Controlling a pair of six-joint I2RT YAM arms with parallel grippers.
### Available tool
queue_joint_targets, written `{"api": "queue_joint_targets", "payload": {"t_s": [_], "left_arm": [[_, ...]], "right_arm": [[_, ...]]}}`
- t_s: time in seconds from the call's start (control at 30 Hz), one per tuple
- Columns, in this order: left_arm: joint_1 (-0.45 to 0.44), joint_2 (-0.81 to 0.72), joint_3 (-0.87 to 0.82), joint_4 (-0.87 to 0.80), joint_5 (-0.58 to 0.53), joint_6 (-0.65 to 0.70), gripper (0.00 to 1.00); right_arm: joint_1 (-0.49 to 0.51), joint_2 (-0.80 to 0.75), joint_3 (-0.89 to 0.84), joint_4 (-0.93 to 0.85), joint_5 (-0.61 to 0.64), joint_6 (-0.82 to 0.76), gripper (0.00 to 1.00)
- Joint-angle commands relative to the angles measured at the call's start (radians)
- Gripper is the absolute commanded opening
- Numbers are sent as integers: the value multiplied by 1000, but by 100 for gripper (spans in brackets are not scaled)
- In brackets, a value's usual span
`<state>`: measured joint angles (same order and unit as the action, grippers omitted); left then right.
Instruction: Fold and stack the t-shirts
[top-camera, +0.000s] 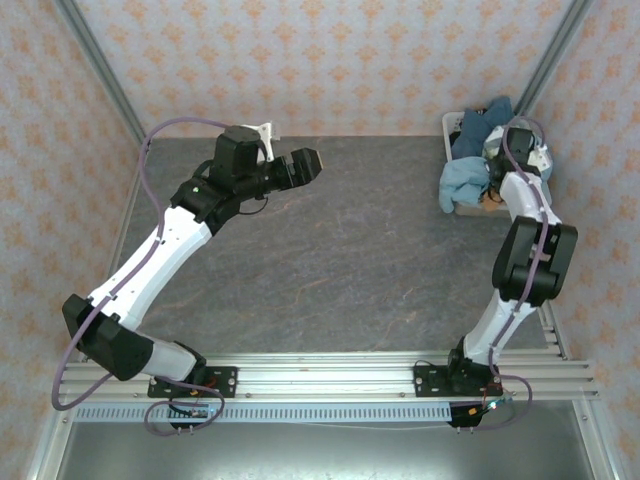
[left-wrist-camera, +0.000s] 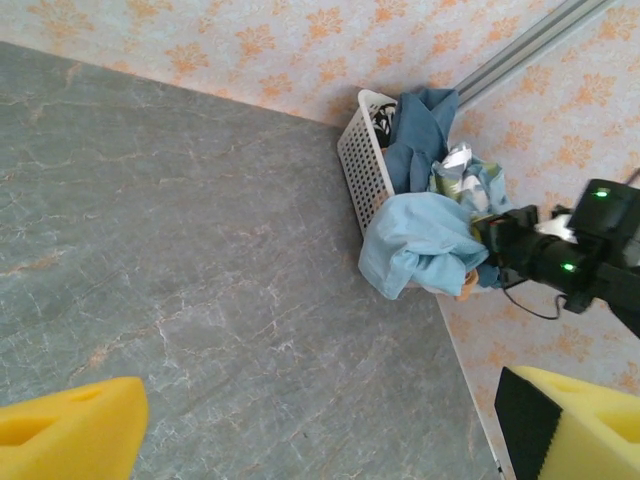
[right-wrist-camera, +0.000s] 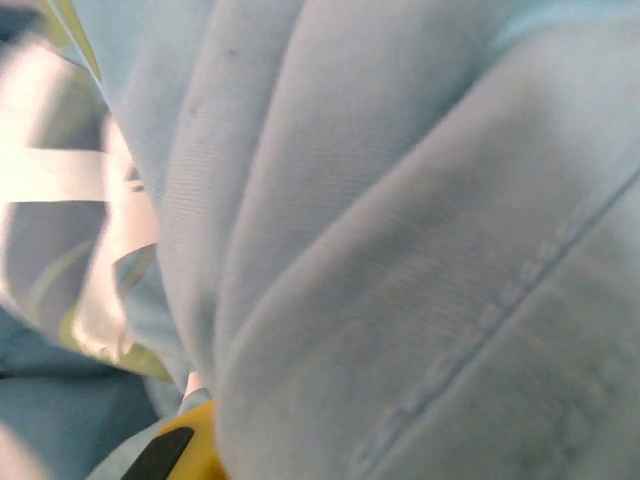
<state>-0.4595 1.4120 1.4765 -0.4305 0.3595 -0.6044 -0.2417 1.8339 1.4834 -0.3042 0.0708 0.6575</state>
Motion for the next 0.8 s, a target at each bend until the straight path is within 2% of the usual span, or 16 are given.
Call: {"api": "queue_joint_targets", "payload": {"t_s": [0.0,0.3,0.4,0.5,0.6,0.77], "left_arm": [[-5,-38,-22,-19,-7,12,91],[-4,-27,-35,-17,-10,8,90],[-4,-28,-32,-42,-46,8,90],[-4,-35,-23,-98,-120,8,91],[-1,-51,-10,-169,-235,2,91],[21,-81,19,-353,-479,-36,94]], "right_arm": [[62,-175,-14,59,133,-22,0],[151,-335,50,40,166,-103,0],[224,-374,114,39,167,-168,0],[340,-401,188,13,184,-241,0],[496,-411,235,-19,216,-299,0],[790,-406,193,-59,299,-317,0]]}}
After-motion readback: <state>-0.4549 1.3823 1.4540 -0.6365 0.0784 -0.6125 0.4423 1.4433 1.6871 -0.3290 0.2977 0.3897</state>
